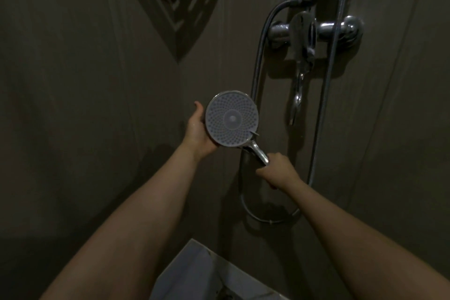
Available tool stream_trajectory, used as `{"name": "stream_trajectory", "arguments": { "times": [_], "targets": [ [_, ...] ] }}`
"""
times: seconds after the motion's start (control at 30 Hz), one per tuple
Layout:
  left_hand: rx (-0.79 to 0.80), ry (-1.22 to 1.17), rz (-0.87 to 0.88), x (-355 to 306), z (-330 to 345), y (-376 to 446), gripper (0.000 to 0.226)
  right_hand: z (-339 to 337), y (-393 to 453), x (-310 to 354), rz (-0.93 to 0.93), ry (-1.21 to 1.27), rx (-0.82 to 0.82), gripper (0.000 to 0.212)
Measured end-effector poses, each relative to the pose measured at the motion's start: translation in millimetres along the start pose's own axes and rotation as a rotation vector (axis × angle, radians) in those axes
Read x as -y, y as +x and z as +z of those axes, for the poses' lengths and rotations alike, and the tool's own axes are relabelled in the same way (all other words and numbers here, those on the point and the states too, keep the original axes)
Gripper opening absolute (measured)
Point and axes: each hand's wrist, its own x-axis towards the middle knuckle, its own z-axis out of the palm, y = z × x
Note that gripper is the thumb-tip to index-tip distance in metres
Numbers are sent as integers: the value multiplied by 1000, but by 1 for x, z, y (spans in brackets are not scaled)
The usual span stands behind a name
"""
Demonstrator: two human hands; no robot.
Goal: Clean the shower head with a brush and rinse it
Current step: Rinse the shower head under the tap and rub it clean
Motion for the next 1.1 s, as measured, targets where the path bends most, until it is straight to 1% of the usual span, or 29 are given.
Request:
{"name": "stream_trajectory", "arguments": {
  "times": [0.03,0.1,0.13,0.17,0.23,0.27,0.33,0.37,0.43,0.5,0.53,0.57,0.63,0.67,0.7,0.73,0.8,0.87,0.93,1.0,1.03,1.1],
  "targets": [
    [-53,40,42,0,-2,1,71,-1,0,-1,-10,-62,-70,15],
    [-200,98,99,-1,-10,9,70,-6,1,-2,6,-114,-224,31],
    [-221,121,86,0,-14,12,72,-9,1,-2,9,-112,-273,35],
    [-209,137,52,2,-17,13,73,-10,3,-2,2,-111,-281,34],
    [-153,92,19,7,-18,12,74,-10,4,1,-25,-76,-218,28],
    [-144,39,34,9,-17,11,73,-10,4,3,-38,-50,-192,29],
    [-117,-53,59,11,-13,8,67,-10,5,5,-41,-53,-182,27],
    [-91,-60,58,12,-11,5,62,-12,4,6,-42,-70,-172,28],
    [-69,-3,64,14,-10,2,45,-16,5,6,-49,-95,-164,30],
    [-80,84,135,17,-14,6,26,-20,4,8,-53,-116,-144,31],
    [-98,126,167,18,-15,7,16,-22,4,9,-35,-102,-97,33],
    [-123,170,190,18,-15,8,13,-22,6,8,-22,-86,-32,36],
    [-142,212,224,19,-11,5,17,-25,6,4,37,-127,120,37],
    [-144,220,239,21,-9,4,18,-27,5,2,65,-180,141,39],
    [-148,233,254,23,-8,3,19,-29,4,-2,76,-232,136,43],
    [-159,234,265,25,-7,3,19,-30,3,-4,70,-210,108,46],
    [-170,246,300,25,-6,3,20,-29,3,-4,34,-99,30,43],
    [-138,278,316,23,-2,3,21,-28,2,2,-11,-88,-21,45],
    [-91,360,304,20,6,-1,21,-24,3,9,-4,-105,10,42],
    [-70,450,279,19,16,-4,30,-20,3,12,48,-81,38,40],
    [-79,483,282,19,20,-4,35,-18,3,13,68,-67,51,40],
    [-124,540,329,18,24,-2,37,-18,3,16,80,-51,92,41]
  ]
}}
